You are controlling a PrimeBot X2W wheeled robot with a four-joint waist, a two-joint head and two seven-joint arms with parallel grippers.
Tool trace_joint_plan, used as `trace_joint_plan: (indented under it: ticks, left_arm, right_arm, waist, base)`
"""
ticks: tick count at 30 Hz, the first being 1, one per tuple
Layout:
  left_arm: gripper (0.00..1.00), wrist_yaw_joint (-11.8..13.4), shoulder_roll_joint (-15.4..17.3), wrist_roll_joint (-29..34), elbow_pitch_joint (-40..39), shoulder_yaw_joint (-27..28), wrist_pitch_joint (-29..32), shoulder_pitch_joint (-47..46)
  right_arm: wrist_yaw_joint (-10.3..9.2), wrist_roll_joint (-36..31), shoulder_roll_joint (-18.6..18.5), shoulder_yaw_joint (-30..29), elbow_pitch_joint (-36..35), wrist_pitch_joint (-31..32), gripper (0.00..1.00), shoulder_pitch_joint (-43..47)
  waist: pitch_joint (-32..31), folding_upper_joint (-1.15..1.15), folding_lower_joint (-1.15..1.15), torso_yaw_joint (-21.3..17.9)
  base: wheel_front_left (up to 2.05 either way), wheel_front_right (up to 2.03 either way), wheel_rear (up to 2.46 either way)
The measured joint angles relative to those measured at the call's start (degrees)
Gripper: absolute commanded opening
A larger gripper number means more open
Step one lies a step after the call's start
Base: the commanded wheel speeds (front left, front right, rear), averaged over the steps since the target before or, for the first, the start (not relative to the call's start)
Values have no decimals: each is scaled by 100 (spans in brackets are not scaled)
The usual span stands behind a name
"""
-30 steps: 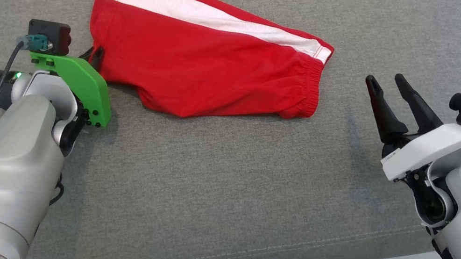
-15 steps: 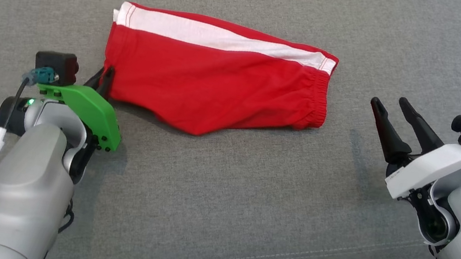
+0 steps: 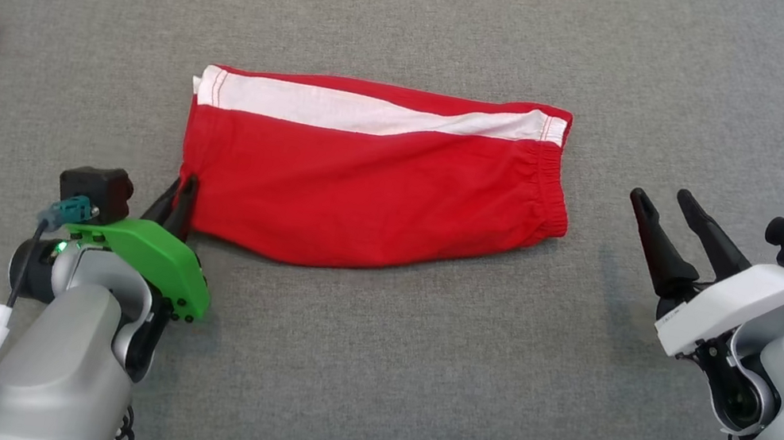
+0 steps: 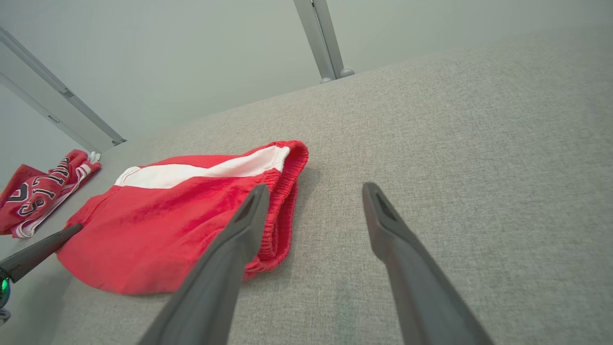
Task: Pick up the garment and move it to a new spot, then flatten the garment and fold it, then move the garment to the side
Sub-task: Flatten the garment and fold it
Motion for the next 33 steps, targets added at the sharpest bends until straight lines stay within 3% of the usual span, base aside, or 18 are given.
trace_joint_plan:
  ticks: [21, 22, 23, 24, 25, 33]
  left_arm:
    - [1, 491, 15, -681, -1292, -1143, -118, 749]
    - [15, 532, 18, -698, -1372, -1201, -118, 769]
    - [47, 547, 18, -719, -1445, -1254, -119, 787]
    - [87, 575, 21, -753, -1535, -1307, -130, 809]
    - [100, 584, 23, -771, -1615, -1365, -147, 818]
    - [100, 938, 31, -563, -2431, -1380, -153, 832]
  right_arm:
    - [0, 617, 241, 113, 594, 1146, 100, -477]
    - [0, 643, 249, 112, 639, 1199, 100, -510]
    - [0, 645, 252, 111, 689, 1249, 100, -542]
    - [-10, 644, 252, 112, 740, 1296, 100, -575]
    - [-16, 644, 250, 114, 792, 1344, 100, -612]
    - [-104, 694, 233, 125, 1213, 1760, 100, -722]
  waist:
    - [-53, 0, 0, 505]
    - [-53, 0, 0, 544]
    - [-53, 0, 0, 583]
    - [-53, 0, 0, 623]
    - [-53, 0, 0, 666]
    - [-77, 0, 0, 1017]
  base:
    - [0, 0, 0]
    - [0, 0, 0]
    - [0, 0, 0]
    - [0, 0, 0]
    - [0, 0, 0]
    - [0, 0, 0]
